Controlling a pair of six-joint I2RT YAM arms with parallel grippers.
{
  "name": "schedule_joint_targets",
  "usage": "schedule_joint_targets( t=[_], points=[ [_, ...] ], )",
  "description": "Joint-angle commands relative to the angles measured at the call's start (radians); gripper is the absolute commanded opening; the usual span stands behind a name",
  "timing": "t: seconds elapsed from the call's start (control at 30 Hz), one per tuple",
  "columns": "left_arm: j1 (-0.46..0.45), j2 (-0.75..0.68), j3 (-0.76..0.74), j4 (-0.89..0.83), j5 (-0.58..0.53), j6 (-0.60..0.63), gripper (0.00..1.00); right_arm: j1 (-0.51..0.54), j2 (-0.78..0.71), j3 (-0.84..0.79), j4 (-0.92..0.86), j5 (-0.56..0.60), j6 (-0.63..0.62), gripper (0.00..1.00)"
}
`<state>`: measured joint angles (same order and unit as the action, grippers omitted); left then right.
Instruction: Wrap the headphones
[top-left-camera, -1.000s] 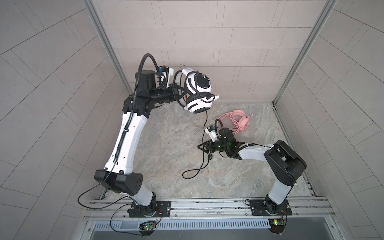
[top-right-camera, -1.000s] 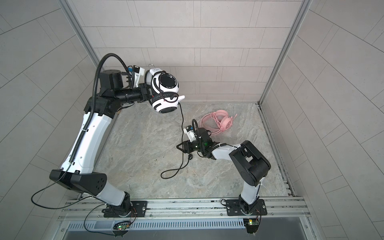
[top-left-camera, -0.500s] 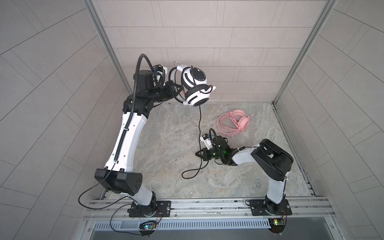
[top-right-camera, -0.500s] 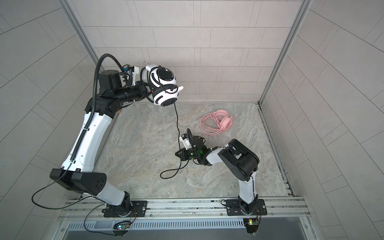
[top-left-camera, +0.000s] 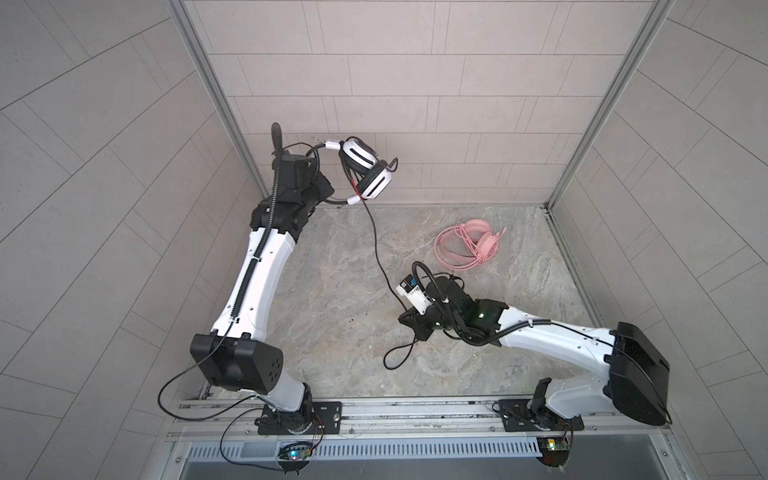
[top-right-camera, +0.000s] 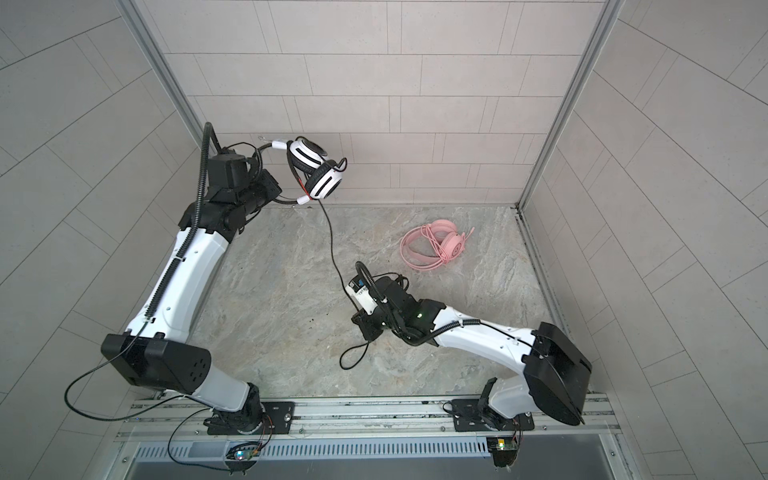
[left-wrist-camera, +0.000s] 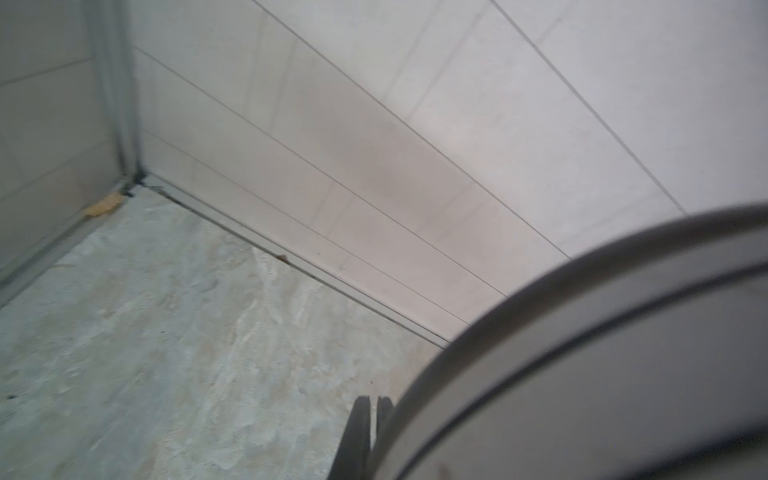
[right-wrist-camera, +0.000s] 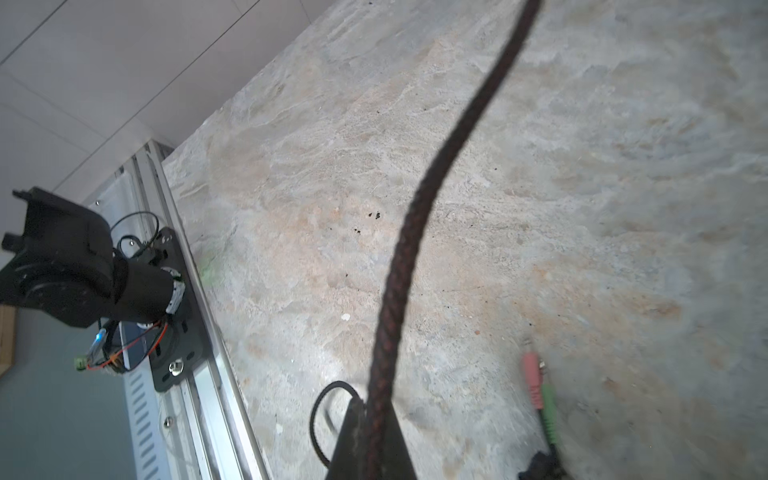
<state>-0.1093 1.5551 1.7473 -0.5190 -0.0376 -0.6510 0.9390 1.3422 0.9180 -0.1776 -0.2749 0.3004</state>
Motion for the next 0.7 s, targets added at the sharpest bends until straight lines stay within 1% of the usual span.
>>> schedule_joint_targets(
  t=[0.0, 0.07, 0.13, 0.2, 0.23, 0.4, 0.47, 0.5, 0.53, 0.6, 0.67],
  points=[
    [-0.011, 0.024, 0.009, 0.104, -0.191, -0.023, 0.0, 0.044, -0.065, 0.075, -0.274, 0.109, -0.119, 0.04],
    [-0.028, 0.054, 0.005, 0.105, -0.237, 0.017, 0.0, 0.078, -0.094, 0.151, -0.354, 0.156, -0.159, 0.04],
    [-0.052, 0.081, 0.002, 0.104, -0.292, 0.098, 0.0, 0.098, -0.117, 0.221, -0.416, 0.199, -0.19, 0.04],
    [-0.094, 0.102, -0.014, 0.097, -0.387, 0.186, 0.0, 0.1, -0.138, 0.308, -0.467, 0.242, -0.224, 0.04],
    [-0.109, 0.11, -0.026, 0.098, -0.407, 0.22, 0.0, 0.1, -0.148, 0.343, -0.487, 0.269, -0.243, 0.04],
    [-0.201, 0.099, -0.141, 0.098, -0.486, 0.361, 0.0, 0.098, -0.199, 0.477, -0.49, 0.472, -0.342, 0.03],
    [-0.232, 0.085, -0.189, 0.101, -0.501, 0.411, 0.0, 0.076, -0.2, 0.522, -0.482, 0.521, -0.37, 0.02],
    [-0.249, 0.077, -0.211, 0.101, -0.497, 0.434, 0.0, 0.053, -0.194, 0.543, -0.48, 0.523, -0.381, 0.02],
    [-0.264, 0.068, -0.229, 0.1, -0.479, 0.461, 0.0, 0.033, -0.19, 0.564, -0.479, 0.521, -0.388, 0.02],
    [-0.299, 0.04, -0.277, 0.112, -0.41, 0.512, 0.0, -0.015, -0.183, 0.596, -0.46, 0.516, -0.404, 0.02],
    [-0.341, 0.003, -0.324, 0.125, -0.37, 0.555, 0.0, -0.071, -0.179, 0.623, -0.443, 0.512, -0.409, 0.02]
  ],
)
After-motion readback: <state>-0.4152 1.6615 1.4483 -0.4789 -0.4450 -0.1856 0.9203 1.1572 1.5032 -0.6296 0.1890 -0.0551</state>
